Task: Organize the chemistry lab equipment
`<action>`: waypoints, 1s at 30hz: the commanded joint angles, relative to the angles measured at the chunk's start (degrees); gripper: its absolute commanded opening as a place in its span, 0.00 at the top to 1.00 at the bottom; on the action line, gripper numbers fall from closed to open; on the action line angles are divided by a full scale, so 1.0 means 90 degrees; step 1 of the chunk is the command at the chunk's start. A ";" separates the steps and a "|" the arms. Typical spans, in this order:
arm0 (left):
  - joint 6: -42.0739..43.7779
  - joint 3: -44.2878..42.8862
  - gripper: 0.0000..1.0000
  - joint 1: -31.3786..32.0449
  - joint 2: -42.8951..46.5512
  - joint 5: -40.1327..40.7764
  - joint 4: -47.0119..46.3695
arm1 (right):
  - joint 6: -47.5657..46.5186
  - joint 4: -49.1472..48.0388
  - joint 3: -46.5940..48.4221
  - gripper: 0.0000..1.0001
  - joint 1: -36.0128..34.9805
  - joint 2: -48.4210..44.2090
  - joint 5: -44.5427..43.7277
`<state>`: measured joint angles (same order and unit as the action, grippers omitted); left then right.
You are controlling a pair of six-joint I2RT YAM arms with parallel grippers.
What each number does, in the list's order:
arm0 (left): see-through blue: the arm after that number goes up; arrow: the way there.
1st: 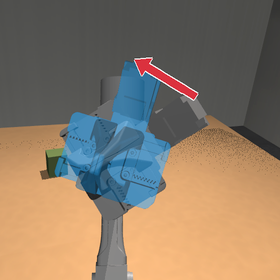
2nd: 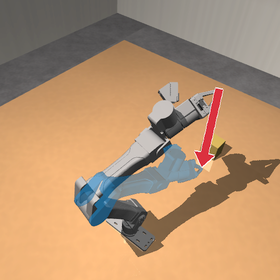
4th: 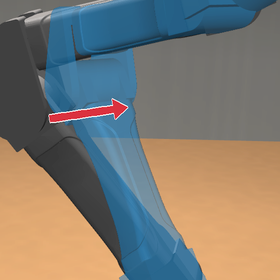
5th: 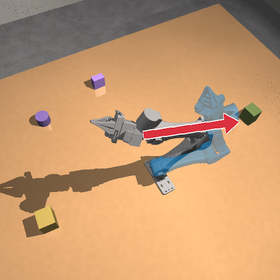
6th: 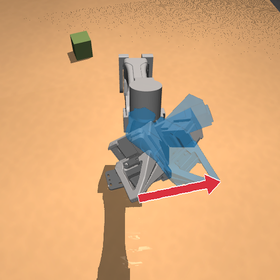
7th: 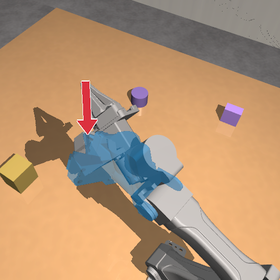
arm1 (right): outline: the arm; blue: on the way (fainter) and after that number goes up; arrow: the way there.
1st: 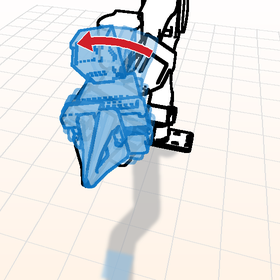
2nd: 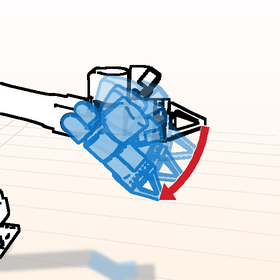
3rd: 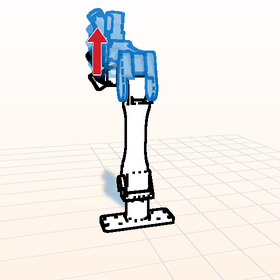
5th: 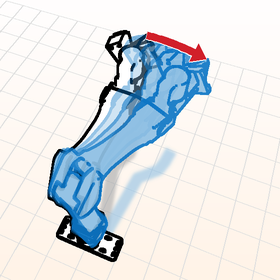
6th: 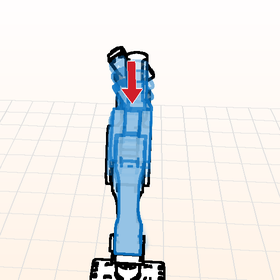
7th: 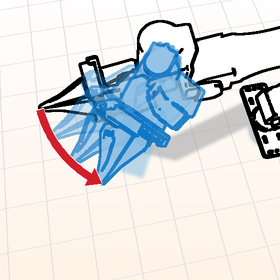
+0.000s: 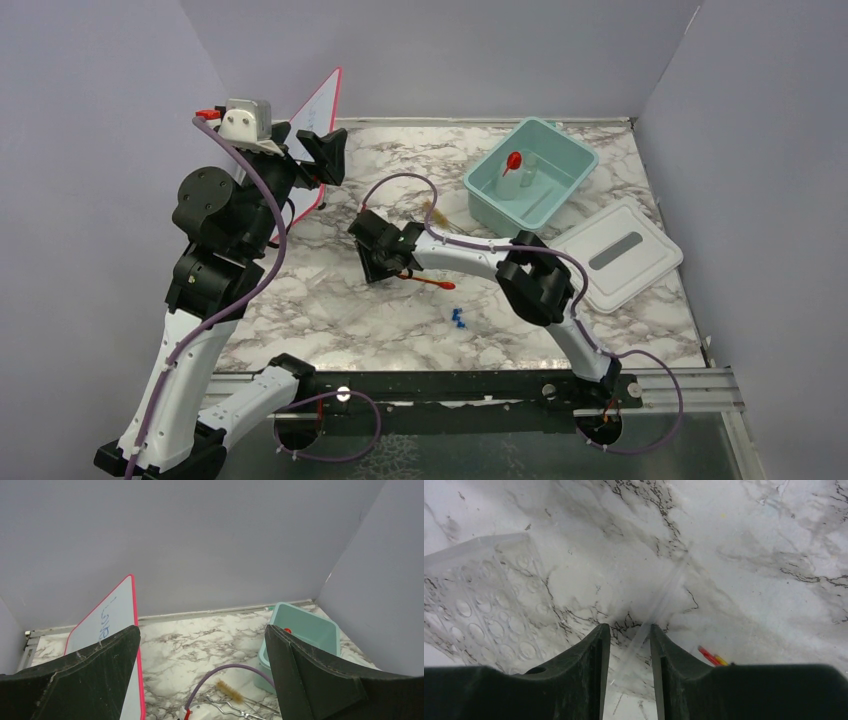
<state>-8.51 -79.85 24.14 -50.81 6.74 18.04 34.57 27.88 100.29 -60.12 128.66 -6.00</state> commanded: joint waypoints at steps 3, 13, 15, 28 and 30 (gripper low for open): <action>0.0028 0.0079 0.02 0.0034 0.0046 0.0089 -0.0179 | -0.0032 0.0640 0.0323 0.74 -0.0136 0.0378 -0.0686; 0.0013 0.0064 0.02 0.0033 0.0047 0.0077 -0.0181 | -0.0011 0.0820 0.0425 0.99 -0.0166 0.0183 -0.1007; 0.0018 0.0059 0.02 0.0033 0.0045 0.0081 -0.0179 | -0.0089 0.0746 0.0389 0.99 -0.0166 -0.0011 -0.1047; -0.0158 0.0130 0.02 0.0033 0.0046 -0.0039 -0.0205 | -0.0456 0.0588 -0.0105 0.99 0.0526 -0.2259 -0.2112; -0.0200 0.0184 0.02 0.0033 0.0059 -0.0116 -0.0213 | -0.0442 0.0626 -0.0174 1.00 0.0856 -0.2634 -0.2238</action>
<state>-8.97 -79.24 24.14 -50.83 6.85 17.98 31.03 32.97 100.29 -58.08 111.70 -20.23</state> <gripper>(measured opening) 0.979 0.013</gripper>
